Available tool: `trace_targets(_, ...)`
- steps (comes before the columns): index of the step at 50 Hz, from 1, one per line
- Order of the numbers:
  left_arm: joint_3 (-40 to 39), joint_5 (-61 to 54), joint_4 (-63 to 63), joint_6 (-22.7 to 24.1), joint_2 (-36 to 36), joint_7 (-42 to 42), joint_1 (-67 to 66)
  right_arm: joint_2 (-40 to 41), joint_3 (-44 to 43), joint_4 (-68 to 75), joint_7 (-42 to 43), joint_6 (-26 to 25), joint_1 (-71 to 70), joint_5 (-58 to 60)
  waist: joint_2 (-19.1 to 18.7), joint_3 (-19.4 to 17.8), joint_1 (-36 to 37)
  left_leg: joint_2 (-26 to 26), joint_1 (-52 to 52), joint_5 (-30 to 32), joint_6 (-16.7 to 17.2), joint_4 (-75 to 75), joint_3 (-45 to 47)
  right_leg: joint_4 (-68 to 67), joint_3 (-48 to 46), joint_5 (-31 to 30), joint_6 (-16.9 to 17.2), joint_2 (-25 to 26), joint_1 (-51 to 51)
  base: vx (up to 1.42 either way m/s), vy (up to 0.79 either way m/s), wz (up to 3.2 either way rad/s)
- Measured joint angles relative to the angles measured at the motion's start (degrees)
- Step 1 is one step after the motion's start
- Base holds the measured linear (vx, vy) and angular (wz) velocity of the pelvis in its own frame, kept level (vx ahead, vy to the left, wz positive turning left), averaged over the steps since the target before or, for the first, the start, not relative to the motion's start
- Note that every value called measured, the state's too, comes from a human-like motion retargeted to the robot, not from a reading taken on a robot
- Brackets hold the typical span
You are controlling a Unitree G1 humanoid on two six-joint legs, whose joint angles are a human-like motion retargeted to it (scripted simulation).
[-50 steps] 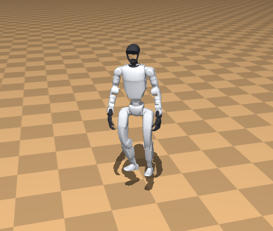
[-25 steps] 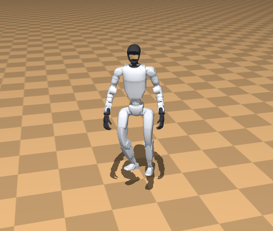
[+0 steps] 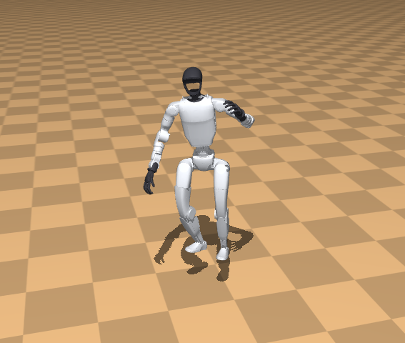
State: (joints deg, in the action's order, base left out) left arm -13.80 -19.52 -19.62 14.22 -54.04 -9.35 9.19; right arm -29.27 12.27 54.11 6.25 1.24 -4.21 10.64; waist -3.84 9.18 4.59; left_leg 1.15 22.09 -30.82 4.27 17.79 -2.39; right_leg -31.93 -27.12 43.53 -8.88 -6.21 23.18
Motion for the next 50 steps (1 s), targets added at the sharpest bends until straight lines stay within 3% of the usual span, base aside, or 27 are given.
trace_targets(10, 7.42, -6.62, -9.55, 1.59, -26.03, -0.35, 25.48, -1.88, 4.48, 4.96, -4.03, -0.89, -0.54, -2.09, -5.43, 1.1, -0.88, -1.75, 5.32, -1.77, 1.46, 6.01, -1.4, 2.35, -0.78, -1.84, -0.24, 2.52, 1.13, 0.0, 0.0, 0.0)
trace_targets(20, 20.41, -6.92, -8.83, 3.23, -35.74, -4.36, 51.13, -7.02, 8.11, 7.34, -5.69, -1.21, -0.94, -1.53, -11.68, 2.03, -0.19, -2.43, 9.06, -2.88, 2.14, 9.22, -3.22, 3.57, -1.68, -2.99, 0.19, 3.79, 2.4, 0.0, 0.0, 0.0)
trace_targets(30, 37.9, -6.91, -4.92, 3.43, -33.21, -5.53, 75.51, -10.83, 7.19, 9.42, -7.08, -1.39, 2.38, -1.19, -14.59, 4.83, 4.31, -2.33, 10.67, -3.5, 2.41, 10.53, -4.1, 3.95, -2.38, -3.13, 0.93, 3.88, 2.96, 0.01, 0.0, 0.0)
trace_targets(32, 59.42, -7.29, 2.57, 3.72, -24.97, -5.94, 99.4, -8.74, 3.39, 9.78, -7.78, -1.12, 5.52, -1.09, -11.03, 6.19, 7.38, -2.65, 8.35, -2.13, 2.88, 6.18, -3.61, 6.96, -1.39, -3.47, -0.13, 5.28, 1.87, 0.03, -0.03, -0.05)
trace_targets(33, 61.36, -7.3, 2.9, 3.83, -23.95, -6.04, 101.7, -7.92, 3.23, 9.86, -7.76, -1.18, 6.08, -0.99, -10.53, 6.35, 7.77, -2.65, 8.83, -2.22, 2.76, 7.0, -3.77, 6.46, -1.92, -3.83, 0.55, 4.8, 1.99, 0.0, 0.0, 0.0)
trace_targets(41, 73.16, -7.71, 7.55, 4.77, -16.32, -8.42, 117.27, -3.62, 2.84, 10.64, -7.58, -1.31, 8.1, 0.38, -6.58, 7.32, 9.05, -2.19, 11.5, -3.61, 2.94, 10.3, -4.23, 5.13, -2.7, -3.33, 1.39, 3.94, 3.33, 0.0, 0.01, 0.01)
trace_targets(50, 78.26, -8.26, 10.83, 6.13, -11.66, -11.04, 125.68, -0.98, 3.84, 11.68, -6.83, -1.34, 8.21, 1.76, -4.07, 7.53, 9.31, -1.81, 12.98, -4.18, 3.34, 11.36, -4.41, 4.65, -3.02, -2.86, 1.73, 3.48, 4.38, 0.0, 0.0, 0.0)
